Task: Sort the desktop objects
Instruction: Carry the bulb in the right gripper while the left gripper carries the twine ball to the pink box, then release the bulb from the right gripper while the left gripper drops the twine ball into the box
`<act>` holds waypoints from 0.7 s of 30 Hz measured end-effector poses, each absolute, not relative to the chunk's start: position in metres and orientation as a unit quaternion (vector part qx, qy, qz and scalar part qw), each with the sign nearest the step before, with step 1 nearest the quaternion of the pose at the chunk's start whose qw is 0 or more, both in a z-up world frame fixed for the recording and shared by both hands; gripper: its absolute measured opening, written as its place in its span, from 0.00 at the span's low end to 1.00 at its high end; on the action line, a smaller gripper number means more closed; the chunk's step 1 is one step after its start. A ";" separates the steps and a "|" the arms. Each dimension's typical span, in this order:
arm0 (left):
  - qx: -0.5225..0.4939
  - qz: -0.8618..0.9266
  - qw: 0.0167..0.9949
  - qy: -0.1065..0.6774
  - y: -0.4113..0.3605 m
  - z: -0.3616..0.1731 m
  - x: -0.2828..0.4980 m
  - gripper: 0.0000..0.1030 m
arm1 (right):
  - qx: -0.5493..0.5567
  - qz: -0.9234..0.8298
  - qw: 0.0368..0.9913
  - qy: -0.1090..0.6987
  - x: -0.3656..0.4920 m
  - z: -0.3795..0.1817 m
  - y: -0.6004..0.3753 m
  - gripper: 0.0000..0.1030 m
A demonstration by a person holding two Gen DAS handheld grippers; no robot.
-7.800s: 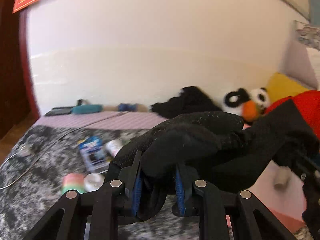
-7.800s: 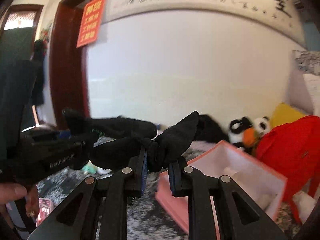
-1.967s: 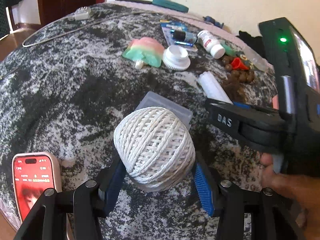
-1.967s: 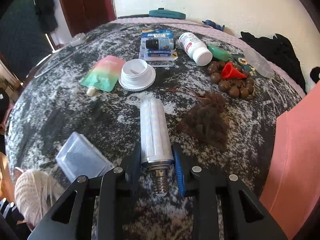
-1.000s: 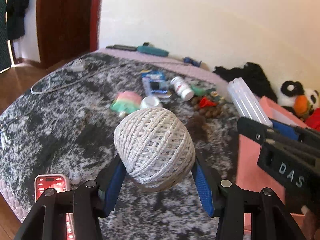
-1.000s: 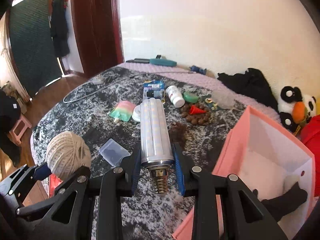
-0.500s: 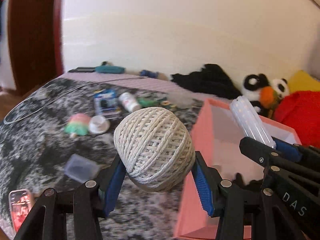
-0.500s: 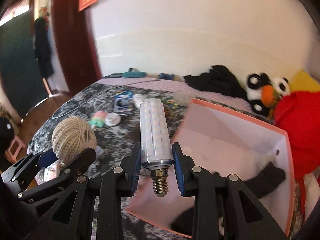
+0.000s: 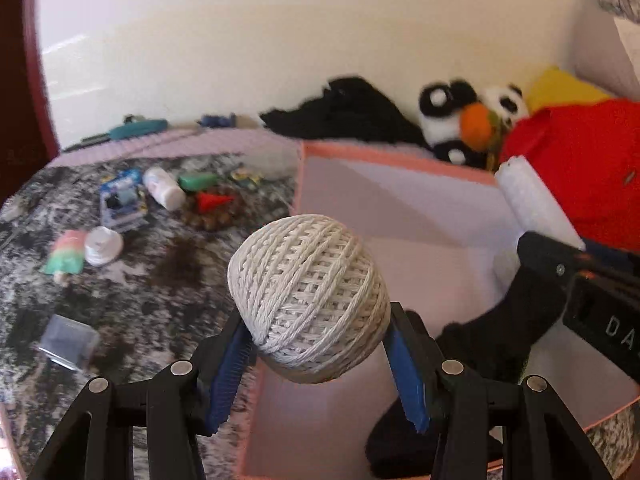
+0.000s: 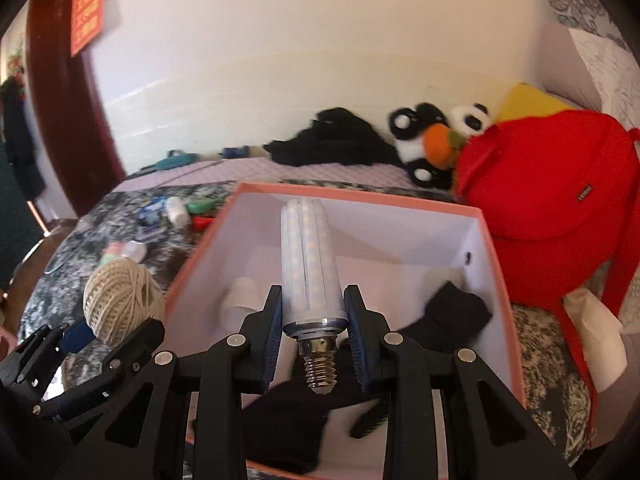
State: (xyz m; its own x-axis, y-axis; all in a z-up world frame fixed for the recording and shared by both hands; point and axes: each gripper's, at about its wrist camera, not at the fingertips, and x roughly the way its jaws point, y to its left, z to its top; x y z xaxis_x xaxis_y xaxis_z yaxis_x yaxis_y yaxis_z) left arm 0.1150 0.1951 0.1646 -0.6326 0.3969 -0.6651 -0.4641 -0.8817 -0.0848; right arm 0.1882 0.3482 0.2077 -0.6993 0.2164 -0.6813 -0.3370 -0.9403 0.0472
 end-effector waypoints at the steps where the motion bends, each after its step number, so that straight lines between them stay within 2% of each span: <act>1: -0.362 0.899 0.241 0.052 0.201 0.160 0.114 0.55 | -0.364 0.914 0.156 0.085 0.186 0.203 0.354 0.31; 6: -0.388 0.885 0.249 0.062 0.222 0.140 0.108 0.56 | -0.394 0.898 0.174 0.089 0.173 0.177 0.369 0.31; 8: -0.393 0.883 0.252 0.058 0.225 0.137 0.107 0.63 | -0.403 0.892 0.183 0.090 0.170 0.169 0.374 0.32; 10: -0.382 0.887 0.253 0.063 0.228 0.140 0.107 0.76 | -0.408 0.887 0.197 0.087 0.167 0.164 0.377 0.49; 11: -0.373 0.891 0.249 0.065 0.228 0.143 0.109 0.81 | -0.407 0.886 0.205 0.087 0.167 0.162 0.379 0.71; 12: -0.364 0.896 0.246 0.068 0.228 0.146 0.111 0.84 | -0.402 0.886 0.214 0.086 0.168 0.163 0.381 0.80; 14: -0.351 0.903 0.237 0.073 0.226 0.151 0.114 0.88 | -0.395 0.887 0.222 0.086 0.169 0.165 0.381 0.80; 21: -0.354 0.905 0.228 0.058 0.209 0.158 0.107 0.89 | -0.391 0.889 0.219 0.097 0.164 0.169 0.374 0.80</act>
